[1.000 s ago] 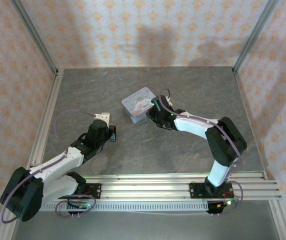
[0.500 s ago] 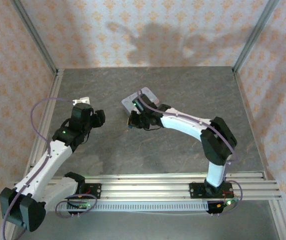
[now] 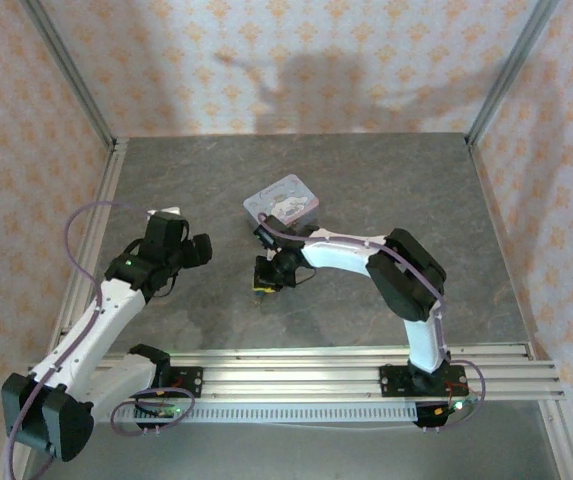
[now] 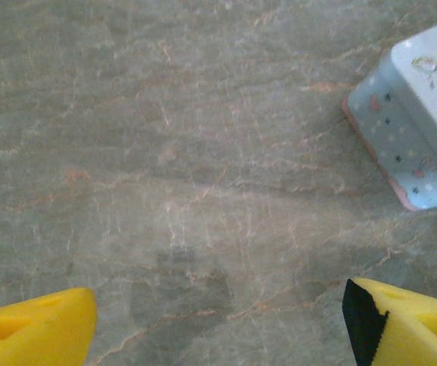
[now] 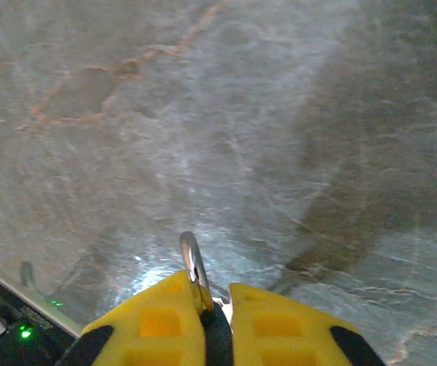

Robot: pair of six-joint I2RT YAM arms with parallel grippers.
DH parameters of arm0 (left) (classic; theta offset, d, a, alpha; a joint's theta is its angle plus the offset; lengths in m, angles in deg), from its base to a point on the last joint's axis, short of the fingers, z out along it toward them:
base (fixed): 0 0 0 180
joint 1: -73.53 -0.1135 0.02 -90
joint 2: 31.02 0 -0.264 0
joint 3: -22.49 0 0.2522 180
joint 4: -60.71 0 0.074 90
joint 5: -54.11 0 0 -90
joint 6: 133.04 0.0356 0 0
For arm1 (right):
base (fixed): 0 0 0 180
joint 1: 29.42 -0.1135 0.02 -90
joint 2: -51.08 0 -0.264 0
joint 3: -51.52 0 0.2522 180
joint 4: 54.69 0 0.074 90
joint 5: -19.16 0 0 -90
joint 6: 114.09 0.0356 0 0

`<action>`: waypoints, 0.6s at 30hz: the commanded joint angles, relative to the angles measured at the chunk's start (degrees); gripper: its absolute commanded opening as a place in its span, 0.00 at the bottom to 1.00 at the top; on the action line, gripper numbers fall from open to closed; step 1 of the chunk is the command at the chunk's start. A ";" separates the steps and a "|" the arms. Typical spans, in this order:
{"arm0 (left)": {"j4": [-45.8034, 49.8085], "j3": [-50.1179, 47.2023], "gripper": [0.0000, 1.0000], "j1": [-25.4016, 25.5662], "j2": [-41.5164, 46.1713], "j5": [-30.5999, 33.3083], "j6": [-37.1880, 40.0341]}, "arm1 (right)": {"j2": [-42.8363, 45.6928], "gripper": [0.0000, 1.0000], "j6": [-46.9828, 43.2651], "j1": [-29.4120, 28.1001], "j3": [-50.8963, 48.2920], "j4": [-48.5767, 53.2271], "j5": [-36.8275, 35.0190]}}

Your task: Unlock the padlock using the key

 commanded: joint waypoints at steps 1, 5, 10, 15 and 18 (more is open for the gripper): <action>2.30 -1.17 0.85 -0.59 1.21 -1.01 -1.01 | -0.20 0.25 -0.51 0.65 -0.64 3.92 -3.51; 3.05 -1.16 0.85 -0.60 1.61 -0.81 -0.44 | 1.53 0.42 -3.96 0.83 0.99 9.62 -10.32; 3.81 1.73 0.89 -0.66 1.25 0.53 2.89 | 7.17 0.58 -7.90 1.23 2.17 14.41 -19.20; 1.86 7.87 1.00 -1.91 -2.76 3.99 8.55 | 16.77 0.87 -13.37 3.52 2.45 18.41 -32.16; -3.13 8.99 1.00 -4.90 -5.62 7.03 9.61 | 24.03 1.00 -16.85 6.73 0.39 18.22 -42.19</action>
